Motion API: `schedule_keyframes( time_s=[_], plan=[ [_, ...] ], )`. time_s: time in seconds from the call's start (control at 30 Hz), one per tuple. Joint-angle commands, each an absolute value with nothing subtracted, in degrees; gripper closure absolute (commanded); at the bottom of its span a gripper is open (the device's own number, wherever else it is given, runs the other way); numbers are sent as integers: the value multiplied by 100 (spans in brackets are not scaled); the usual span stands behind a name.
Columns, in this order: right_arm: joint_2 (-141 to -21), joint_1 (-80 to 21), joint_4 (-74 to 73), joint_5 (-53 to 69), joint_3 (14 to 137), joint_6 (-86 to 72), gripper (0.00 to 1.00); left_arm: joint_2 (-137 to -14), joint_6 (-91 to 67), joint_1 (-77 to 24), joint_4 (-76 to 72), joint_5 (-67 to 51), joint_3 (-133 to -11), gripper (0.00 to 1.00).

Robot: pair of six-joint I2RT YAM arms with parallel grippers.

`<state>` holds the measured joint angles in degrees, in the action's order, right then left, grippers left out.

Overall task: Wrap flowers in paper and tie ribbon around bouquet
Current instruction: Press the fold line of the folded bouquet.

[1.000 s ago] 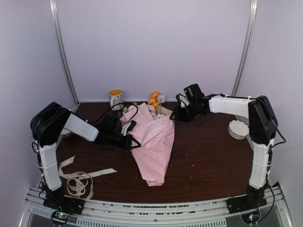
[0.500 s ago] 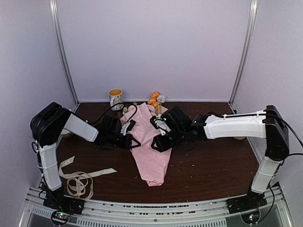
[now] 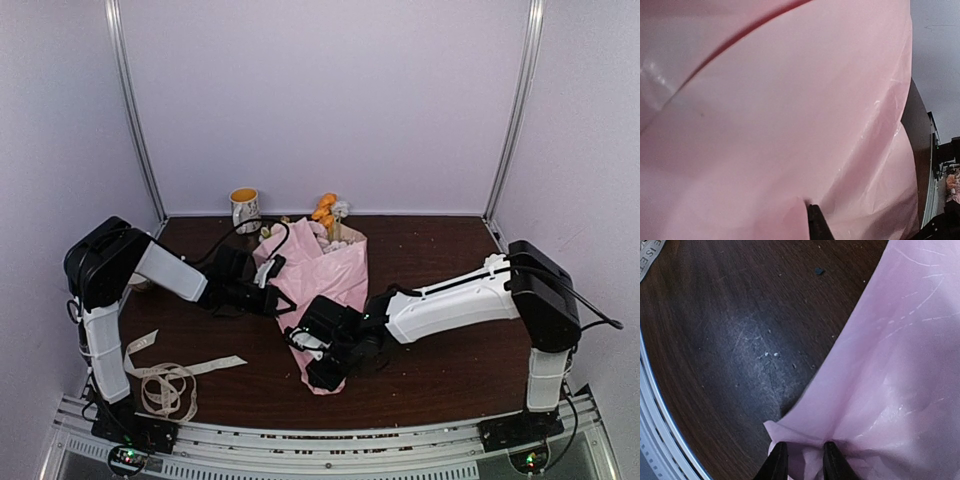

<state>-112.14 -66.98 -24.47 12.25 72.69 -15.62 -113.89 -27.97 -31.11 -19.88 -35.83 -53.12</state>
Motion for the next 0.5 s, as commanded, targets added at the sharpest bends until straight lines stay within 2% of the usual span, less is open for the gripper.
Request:
schedule_keyframes(
  time_s=[0.0, 0.1, 0.2, 0.3, 0.47],
  plan=[
    [-11584, -6761, -3142, 831, 7422, -1299, 76, -11160, -2409, -3081, -2111, -3741, -5613, 82],
    [-11681, -6801, -3274, 649, 7488, -1243, 77, -11078, -2017, -3076, -1974, -4032, -5940, 64],
    [-11730, -6852, -3374, 518, 7560, -1169, 77, -11122, -1268, -3061, -1141, -4197, -6661, 51],
    [-11789, -6894, -3426, 463, 7614, -1119, 77, -11431, -683, -2944, -65, -4536, -7610, 46],
    [-11820, -6917, -3445, 370, 7668, -1081, 77, -12193, 286, -2944, 1563, -5129, -9180, 47]
  ],
)
